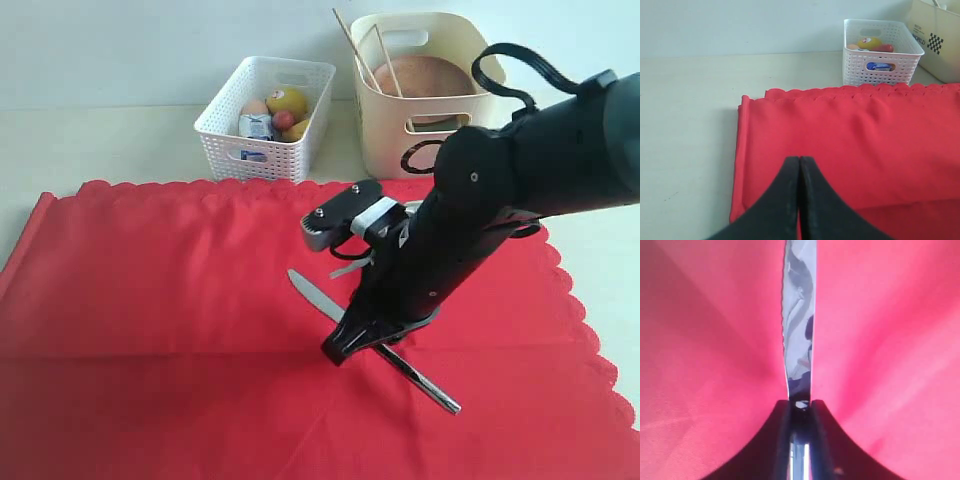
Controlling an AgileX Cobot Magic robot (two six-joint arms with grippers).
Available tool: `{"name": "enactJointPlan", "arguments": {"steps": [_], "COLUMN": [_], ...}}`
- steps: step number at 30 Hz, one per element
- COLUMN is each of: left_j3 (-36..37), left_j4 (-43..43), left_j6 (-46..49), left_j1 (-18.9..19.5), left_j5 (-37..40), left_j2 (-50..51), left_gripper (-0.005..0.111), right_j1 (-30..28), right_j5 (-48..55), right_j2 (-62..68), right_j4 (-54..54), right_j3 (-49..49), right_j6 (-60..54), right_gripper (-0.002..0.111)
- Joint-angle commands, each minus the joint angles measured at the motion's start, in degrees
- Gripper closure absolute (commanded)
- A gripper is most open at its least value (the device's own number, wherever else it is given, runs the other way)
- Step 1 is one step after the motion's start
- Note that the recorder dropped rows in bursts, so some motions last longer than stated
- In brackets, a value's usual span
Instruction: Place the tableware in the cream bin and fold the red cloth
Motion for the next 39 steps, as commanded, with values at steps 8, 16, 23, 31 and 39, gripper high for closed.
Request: {"name": "enactJointPlan", "arguments": {"steps": [8, 16, 23, 31, 39], "left_j3": [-0.16, -0.16, -0.16, -0.16, -0.16], "left_j4": [0.13, 0.13, 0.13, 0.13, 0.13], "left_j6": [-0.32, -0.32, -0.32, -0.32, -0.32], "left_j1": [-0.29, -0.29, -0.29, -0.29, -0.29], "left_j5": [-0.60, -0.60, -0.60, -0.60, -0.60], "left_j2": [0.12, 0.12, 0.12, 0.12, 0.12], "left_gripper": [0.107, 0.107, 0.107, 0.107, 0.107], "right_j1": [0.22, 0.10, -2.28, -7.32, -9.09], "right_j5": [-3.02, -5.07, -7.78, -9.24, -7.14], "right_j2": [-6.46, -6.46, -6.11, -3.74, 1.33], "right_j4": [-0.11, -2.64, -3.84, -3.84, -2.89], "right_j3": [-2.34, -11.09, -18.61, -24.63, -25.74], "right_j6": [0.08, 2.67, 2.90, 2.90, 2.98], "right_gripper": [0.108, 0.108, 0.108, 0.108, 0.108]}}
